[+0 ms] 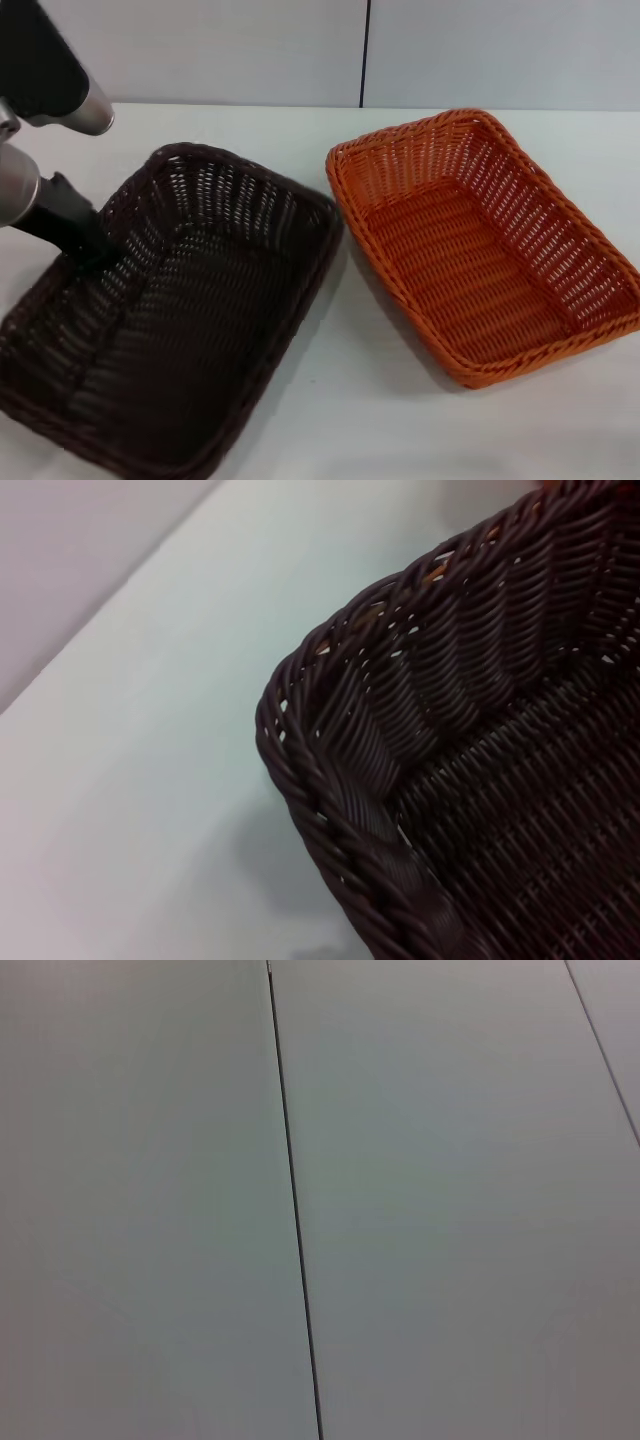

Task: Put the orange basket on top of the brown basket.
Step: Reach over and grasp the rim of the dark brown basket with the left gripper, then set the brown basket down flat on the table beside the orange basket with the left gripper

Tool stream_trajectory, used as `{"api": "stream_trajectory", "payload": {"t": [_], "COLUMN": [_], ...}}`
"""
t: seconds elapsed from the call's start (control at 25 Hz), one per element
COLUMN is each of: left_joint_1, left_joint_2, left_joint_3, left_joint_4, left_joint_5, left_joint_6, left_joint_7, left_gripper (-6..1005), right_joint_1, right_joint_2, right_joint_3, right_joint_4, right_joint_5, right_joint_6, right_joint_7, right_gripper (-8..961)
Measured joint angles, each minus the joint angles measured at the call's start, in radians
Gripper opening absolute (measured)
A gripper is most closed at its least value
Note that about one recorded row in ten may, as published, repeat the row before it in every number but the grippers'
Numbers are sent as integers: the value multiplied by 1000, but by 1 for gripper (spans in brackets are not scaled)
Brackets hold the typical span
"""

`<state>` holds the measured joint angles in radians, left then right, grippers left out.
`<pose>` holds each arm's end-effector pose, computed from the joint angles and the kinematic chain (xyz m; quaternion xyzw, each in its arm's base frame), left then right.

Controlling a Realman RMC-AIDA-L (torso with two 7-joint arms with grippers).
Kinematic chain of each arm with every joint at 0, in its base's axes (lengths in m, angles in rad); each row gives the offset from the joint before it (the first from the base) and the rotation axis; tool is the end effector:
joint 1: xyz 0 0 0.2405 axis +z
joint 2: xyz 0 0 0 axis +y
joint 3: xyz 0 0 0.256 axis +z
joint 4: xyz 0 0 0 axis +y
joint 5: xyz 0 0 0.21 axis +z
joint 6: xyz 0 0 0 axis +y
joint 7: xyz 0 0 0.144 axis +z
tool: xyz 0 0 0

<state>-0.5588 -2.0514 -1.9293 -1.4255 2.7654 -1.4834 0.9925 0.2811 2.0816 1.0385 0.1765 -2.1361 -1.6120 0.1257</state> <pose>-0.2147 0.3779 0.0650 -0.9186 -0.1743 0.2279 0.2717 0.3503 0.2655 0.0656 -0.4898 0.1588 0.3888 0.7641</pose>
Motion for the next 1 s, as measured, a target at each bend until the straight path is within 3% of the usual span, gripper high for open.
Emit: {"api": "stream_trajectory", "payload": {"t": [0.28, 0.48, 0.52, 0.8, 1.0], "left_joint_1": [-79, -174, -209, -286, -312], "left_joint_2": [3, -4, -7, -11, -10], "left_joint_3": [-49, -39, -30, 51, 87], "left_joint_4": [23, 151, 207, 328, 367], "left_joint_5": [1, -5, -10, -77, -126], "left_joint_6": [-8, 41, 70, 179, 256], "left_joint_7": [193, 241, 256, 264, 267], "left_gripper": [331, 326, 323, 304, 296], "right_joint_1": [1, 2, 1, 0, 10], "right_joint_2": [0, 2, 2, 2, 2], "right_joint_3": [0, 0, 0, 0, 0], "right_joint_4": [4, 6, 6, 5, 5], "right_joint_5": [-5, -7, -7, -4, -7], "right_joint_6": [-10, -12, -12, -13, -13], "right_joint_7": [0, 0, 0, 0, 0], "right_gripper": [808, 808, 808, 808, 808]}}
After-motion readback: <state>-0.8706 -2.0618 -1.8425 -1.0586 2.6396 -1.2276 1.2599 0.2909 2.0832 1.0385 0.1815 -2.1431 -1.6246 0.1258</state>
